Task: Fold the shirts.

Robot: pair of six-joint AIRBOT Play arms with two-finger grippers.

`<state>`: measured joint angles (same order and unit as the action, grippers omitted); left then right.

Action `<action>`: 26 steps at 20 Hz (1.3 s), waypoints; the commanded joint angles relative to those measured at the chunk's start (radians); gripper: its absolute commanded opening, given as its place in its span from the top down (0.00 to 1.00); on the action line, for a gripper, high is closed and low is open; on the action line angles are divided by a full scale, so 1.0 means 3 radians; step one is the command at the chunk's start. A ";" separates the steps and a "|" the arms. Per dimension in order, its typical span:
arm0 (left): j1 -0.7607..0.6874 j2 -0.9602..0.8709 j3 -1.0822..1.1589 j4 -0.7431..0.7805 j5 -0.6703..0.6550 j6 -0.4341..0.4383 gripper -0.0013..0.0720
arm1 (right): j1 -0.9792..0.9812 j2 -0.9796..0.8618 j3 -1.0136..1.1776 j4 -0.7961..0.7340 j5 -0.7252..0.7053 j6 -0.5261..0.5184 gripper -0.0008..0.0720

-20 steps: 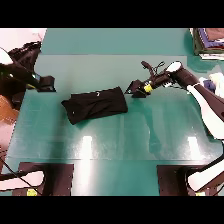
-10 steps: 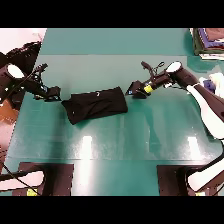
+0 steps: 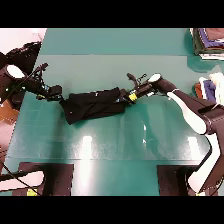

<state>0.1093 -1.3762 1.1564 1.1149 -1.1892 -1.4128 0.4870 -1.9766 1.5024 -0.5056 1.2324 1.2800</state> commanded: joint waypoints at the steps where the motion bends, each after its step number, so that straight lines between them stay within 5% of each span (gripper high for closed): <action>1: 0.0004 0.0006 0.0045 -0.0081 -0.0033 0.0038 0.95 | 0.0102 -0.0018 0.0001 0.0239 -0.0318 -0.0244 0.87; 2: 0.0004 0.0024 0.0084 -0.0095 -0.0042 0.0050 0.95 | 0.0074 0.0019 0.0000 0.0281 -0.0374 -0.0376 0.97; 7: 0.0004 0.0271 0.0247 -0.0200 0.0013 0.0062 0.95 | -0.0458 0.0594 0.0000 0.0230 -0.0734 -0.0407 0.97; 15: -0.0314 0.0408 0.0252 -0.0479 0.0142 0.0057 0.95 | -0.2201 0.1640 0.0000 -0.0473 -0.0975 -0.0348 0.97; 26: -0.1193 0.0407 0.0252 -0.0525 0.0546 0.0019 0.95 | -0.3614 0.1631 0.0018 -0.0436 -0.1330 -0.0562 0.97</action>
<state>-0.2039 -1.2549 1.2308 0.9596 -1.0576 -1.4040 -0.5312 -1.4845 1.5028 -0.6453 0.8646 1.1255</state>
